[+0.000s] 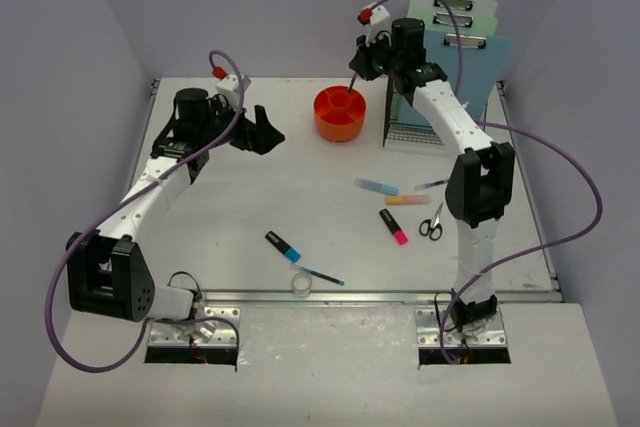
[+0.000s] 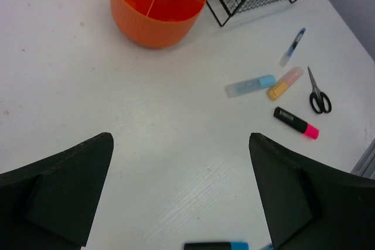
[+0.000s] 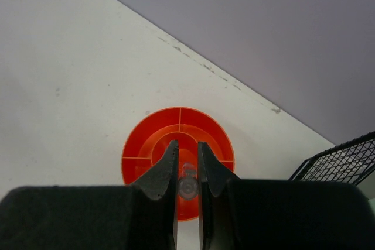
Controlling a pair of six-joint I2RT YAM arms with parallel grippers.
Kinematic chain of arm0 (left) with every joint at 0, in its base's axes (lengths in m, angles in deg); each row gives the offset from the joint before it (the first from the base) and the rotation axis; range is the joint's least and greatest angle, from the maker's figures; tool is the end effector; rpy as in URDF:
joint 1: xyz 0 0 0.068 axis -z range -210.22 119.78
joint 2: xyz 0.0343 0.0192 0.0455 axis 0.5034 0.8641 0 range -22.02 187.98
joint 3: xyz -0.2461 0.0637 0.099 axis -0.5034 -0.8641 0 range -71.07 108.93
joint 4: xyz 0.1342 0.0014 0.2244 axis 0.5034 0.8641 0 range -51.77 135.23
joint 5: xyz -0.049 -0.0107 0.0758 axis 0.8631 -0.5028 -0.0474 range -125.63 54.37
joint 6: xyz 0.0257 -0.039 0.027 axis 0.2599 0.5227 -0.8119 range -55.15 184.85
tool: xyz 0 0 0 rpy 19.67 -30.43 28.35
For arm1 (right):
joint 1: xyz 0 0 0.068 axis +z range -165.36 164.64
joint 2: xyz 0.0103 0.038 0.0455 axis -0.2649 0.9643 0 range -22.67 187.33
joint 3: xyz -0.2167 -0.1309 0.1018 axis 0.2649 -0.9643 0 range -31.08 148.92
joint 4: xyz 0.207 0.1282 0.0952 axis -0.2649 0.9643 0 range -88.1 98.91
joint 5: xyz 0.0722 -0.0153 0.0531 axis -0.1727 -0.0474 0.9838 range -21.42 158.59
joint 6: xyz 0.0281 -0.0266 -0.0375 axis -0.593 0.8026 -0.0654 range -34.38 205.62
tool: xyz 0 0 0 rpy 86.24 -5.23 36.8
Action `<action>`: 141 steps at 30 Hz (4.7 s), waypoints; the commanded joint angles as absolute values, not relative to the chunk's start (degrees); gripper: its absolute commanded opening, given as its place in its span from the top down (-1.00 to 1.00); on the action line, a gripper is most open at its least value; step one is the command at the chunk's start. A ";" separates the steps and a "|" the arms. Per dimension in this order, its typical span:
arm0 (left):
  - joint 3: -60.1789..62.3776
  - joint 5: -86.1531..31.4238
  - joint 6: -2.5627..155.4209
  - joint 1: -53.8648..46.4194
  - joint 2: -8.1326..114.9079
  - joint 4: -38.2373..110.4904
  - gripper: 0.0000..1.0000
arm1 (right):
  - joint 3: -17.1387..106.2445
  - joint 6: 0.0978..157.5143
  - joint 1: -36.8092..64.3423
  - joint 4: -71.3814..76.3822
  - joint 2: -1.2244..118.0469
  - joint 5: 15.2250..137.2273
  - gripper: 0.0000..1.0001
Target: Organize the desk
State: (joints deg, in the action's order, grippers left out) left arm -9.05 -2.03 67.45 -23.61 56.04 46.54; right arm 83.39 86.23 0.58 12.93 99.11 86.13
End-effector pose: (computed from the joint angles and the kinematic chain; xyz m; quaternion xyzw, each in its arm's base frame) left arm 0.3075 -0.0556 0.3190 0.1847 0.7985 -0.2838 0.4978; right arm 0.4895 0.1510 0.3324 -0.2036 0.7801 0.1997 0.5569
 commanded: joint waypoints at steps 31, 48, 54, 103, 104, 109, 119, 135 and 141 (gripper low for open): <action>-15.92 -5.81 20.06 8.25 52.66 71.72 -0.14 | 78.20 88.06 3.00 15.06 92.14 85.78 -0.63; -8.26 -14.67 17.65 29.33 75.64 76.95 0.22 | 64.01 72.73 -16.82 25.99 71.03 102.85 -0.65; -6.44 -16.82 18.15 29.87 81.08 76.55 0.26 | 62.35 72.35 -19.17 25.55 69.70 104.68 -0.64; -24.58 -69.76 -32.61 50.92 56.01 48.82 1.00 | 49.64 78.23 9.97 45.37 79.60 128.41 -0.88; -26.46 -69.21 -33.50 51.20 54.91 47.27 1.00 | 49.09 78.94 10.25 44.87 79.21 128.14 -0.89; -32.23 -65.62 -36.61 51.59 49.09 42.17 1.00 | 45.87 82.02 10.83 42.65 76.15 128.31 -0.93; -36.15 -61.75 -40.16 51.99 43.25 36.53 1.00 | 41.43 81.42 12.27 38.48 70.99 126.32 -0.91; -36.00 -58.45 -41.25 52.13 43.00 41.53 1.00 | 52.95 84.06 15.85 46.56 77.97 126.90 0.06; -36.05 -58.21 -40.70 52.04 43.20 42.02 1.00 | 54.26 88.10 17.34 50.18 78.54 127.03 0.26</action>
State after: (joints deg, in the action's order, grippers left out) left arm -35.93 -59.40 -40.32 51.25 44.50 42.43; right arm 52.01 84.20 16.50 47.49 78.34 126.08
